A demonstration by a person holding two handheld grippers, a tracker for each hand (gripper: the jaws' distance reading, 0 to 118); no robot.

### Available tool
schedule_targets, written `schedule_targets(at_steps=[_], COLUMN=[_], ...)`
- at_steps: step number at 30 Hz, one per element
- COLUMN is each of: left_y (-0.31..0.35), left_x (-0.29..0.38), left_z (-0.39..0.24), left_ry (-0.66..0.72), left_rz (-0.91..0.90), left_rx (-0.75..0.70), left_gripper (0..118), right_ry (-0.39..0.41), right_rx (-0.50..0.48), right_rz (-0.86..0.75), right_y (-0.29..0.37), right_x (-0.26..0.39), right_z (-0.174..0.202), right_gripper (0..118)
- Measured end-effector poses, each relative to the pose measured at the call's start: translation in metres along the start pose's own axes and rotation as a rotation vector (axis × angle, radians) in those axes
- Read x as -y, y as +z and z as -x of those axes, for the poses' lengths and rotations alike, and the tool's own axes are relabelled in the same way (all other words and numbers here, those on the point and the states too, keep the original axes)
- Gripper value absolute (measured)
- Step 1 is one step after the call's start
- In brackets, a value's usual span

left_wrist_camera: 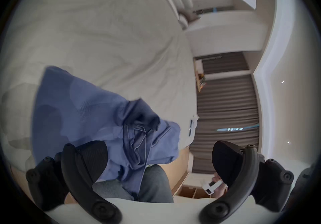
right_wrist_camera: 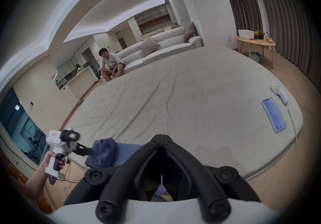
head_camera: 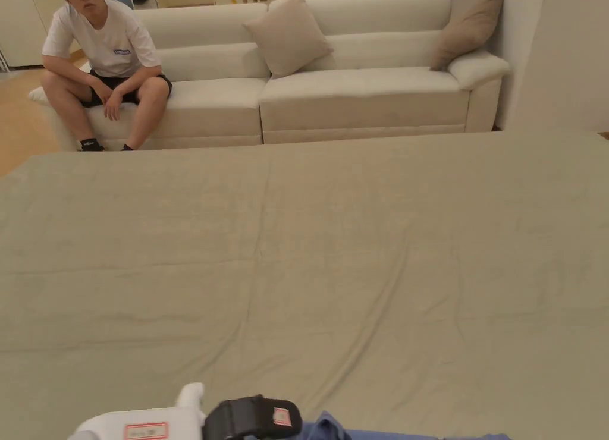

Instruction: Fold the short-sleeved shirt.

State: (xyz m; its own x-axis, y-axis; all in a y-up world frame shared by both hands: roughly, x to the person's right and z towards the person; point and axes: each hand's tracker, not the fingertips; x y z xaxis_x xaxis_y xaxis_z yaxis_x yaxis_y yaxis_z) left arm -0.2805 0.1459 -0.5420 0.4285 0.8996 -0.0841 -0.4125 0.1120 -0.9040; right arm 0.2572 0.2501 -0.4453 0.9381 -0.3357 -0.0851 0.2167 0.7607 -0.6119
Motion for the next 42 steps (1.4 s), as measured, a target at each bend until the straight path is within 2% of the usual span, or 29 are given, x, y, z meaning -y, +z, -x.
schedule_targets(at_steps=[2, 3, 5, 6, 8, 11, 15, 18, 23, 26, 30, 35, 37, 39, 40, 41, 42], left_y=[0.024, 0.034, 0.036, 0.031, 0.014, -0.027, -0.089, -0.120, -0.160, -0.135, -0.049, 0.054, 0.077, 0.089, 0.091, 0.089, 0.087], left_x=[0.000, 0.001, 0.004, 0.006, 0.010, 0.012, 0.015, 0.028, 0.045, 0.045, 0.026, -0.007, -0.014, -0.018, -0.018, -0.020, -0.021], left_z=[-0.002, 0.002, -0.001, 0.003, 0.015, 0.020, 0.033, 0.029, 0.016, 0.002, -0.014, 0.029, 0.047, 0.066, 0.074, 0.081, 0.087], left_ry=[-0.066, -0.100, -0.130, -0.146, -0.112, -0.129, -0.139, -0.110, -0.143, -0.139, -0.207, -0.090, -0.074, -0.008, 0.034, 0.044, 0.002], left_rz=[-0.092, -0.125, -0.101, -0.107, -0.004, 0.048, 0.137, 0.187, 0.265, 0.185, 0.018, -0.130, -0.112, -0.079, -0.062, -0.057, -0.035], left_rx=[-0.056, -0.109, -0.158, -0.172, -0.136, -0.114, -0.267, -0.130, -0.150, -0.037, -0.040, -0.214, -0.197, -0.108, -0.056, -0.074, -0.131], left_gripper=[111, 99, 1, 0, 0, 0, 0, 0, 0, 0, 0, 0, 0, 0, 9, 40, 81], right_ry=[-0.020, -0.035, -0.060, -0.071, -0.079, -0.088, -0.098, -0.115, -0.147, -0.150, -0.116, -0.087, -0.085, -0.079, -0.071, -0.062, -0.055], right_rx=[0.003, 0.001, -0.002, -0.003, 0.001, 0.003, 0.022, 0.034, 0.051, 0.043, 0.034, 0.007, -0.003, -0.010, -0.008, -0.006, -0.003], right_rz=[0.015, 0.017, 0.021, 0.026, 0.026, 0.030, 0.037, 0.036, 0.036, 0.022, 0.011, 0.018, 0.024, 0.041, 0.043, 0.053, 0.060], right_y=[-0.003, -0.005, -0.007, -0.009, -0.010, -0.008, -0.002, 0.003, 0.005, 0.006, 0.004, -0.009, -0.014, -0.020, -0.022, -0.024, -0.026], right_x=[0.003, 0.005, 0.007, 0.008, 0.010, 0.013, 0.016, 0.017, 0.016, 0.013, 0.007, 0.001, 0.001, 0.002, 0.004, 0.005, 0.006], right_z=[-0.005, -0.008, -0.012, -0.013, -0.014, -0.017, -0.023, -0.030, -0.038, -0.036, -0.027, -0.014, -0.008, -0.002, 0.002, 0.005, 0.008], right_gripper=[0, 0, 0, 0, 0, 0, 0, 0, 0, 0, 0, 0, 0, 0, 0, 0, 0])
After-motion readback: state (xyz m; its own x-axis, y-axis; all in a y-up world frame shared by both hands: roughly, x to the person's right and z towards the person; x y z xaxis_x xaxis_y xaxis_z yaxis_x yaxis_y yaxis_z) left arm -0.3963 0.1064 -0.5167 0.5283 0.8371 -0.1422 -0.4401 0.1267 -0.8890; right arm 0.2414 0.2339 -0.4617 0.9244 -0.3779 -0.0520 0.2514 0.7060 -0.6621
